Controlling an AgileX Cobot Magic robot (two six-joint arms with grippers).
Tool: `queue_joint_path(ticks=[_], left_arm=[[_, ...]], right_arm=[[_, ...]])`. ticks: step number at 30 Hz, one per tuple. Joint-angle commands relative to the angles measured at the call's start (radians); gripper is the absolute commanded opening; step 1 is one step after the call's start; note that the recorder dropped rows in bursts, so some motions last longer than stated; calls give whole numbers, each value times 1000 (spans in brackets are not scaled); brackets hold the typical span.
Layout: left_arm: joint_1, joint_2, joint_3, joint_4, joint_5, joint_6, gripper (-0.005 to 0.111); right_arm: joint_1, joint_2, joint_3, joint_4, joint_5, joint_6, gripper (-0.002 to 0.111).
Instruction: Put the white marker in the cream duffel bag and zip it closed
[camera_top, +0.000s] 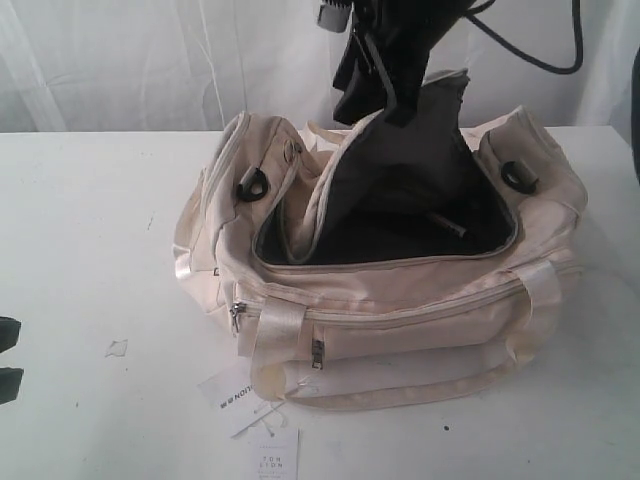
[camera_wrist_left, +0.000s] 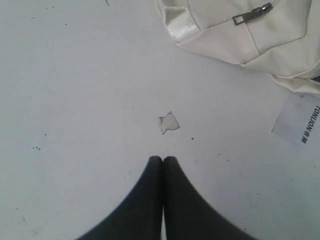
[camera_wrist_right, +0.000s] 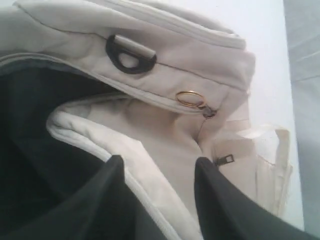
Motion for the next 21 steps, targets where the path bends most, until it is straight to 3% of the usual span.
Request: queue_joint_path(ticks=[1,11,15,17,21], left_arm=[[-30,-1,8,-16,-2,-11,0],[-31,-1,8,-16,9,-36,0],[-31,-1,8,-16,10,-35,0],[-31,-1,8,-16,14,-35,0],[-31,-1,8,-16,16,-38,0]], right_arm=[[0,4,101,21,4,-77,43],[53,19,200,3,-57,-137,41],[66,36,246,-85,-75,-135,39],[75,36,251,-116,-89,-120,34],[89,22,251,-126,-125,-64,13]])
